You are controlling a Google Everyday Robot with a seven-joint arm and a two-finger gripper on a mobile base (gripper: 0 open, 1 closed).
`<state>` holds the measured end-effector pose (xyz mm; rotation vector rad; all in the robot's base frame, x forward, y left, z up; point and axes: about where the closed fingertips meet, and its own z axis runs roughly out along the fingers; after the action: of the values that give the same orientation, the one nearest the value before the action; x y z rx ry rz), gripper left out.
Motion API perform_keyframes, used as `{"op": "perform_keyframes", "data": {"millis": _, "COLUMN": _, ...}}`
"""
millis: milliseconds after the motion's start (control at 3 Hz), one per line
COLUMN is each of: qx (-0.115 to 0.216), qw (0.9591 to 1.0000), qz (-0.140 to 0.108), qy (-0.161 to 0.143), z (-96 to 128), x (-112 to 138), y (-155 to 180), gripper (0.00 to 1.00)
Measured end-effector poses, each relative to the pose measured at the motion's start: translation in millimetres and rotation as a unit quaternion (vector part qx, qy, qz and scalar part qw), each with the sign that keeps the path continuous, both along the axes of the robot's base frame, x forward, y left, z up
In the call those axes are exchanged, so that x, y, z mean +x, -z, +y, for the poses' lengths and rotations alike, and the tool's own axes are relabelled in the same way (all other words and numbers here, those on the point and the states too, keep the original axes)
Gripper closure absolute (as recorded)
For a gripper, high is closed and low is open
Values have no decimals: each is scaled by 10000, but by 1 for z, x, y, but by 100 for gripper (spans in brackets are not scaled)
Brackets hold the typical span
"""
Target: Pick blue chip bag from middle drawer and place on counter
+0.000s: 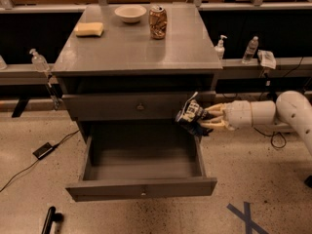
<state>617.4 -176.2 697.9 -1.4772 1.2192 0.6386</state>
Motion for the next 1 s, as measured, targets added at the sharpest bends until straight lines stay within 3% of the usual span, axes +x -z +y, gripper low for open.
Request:
{"op": "perform_keyframes", "data": {"millis": 667, "qx": -286, "qw": 9946, "qz": -997, "qy": 94, "z": -2, "x": 22, "y": -133, "gripper": 100}}
{"op": "perform_keyframes", "data": {"millis": 1000, "qx": -334, "qw": 9930, "qz": -1129, "qy": 22, "z": 5, "x": 40, "y": -167, "gripper": 100}}
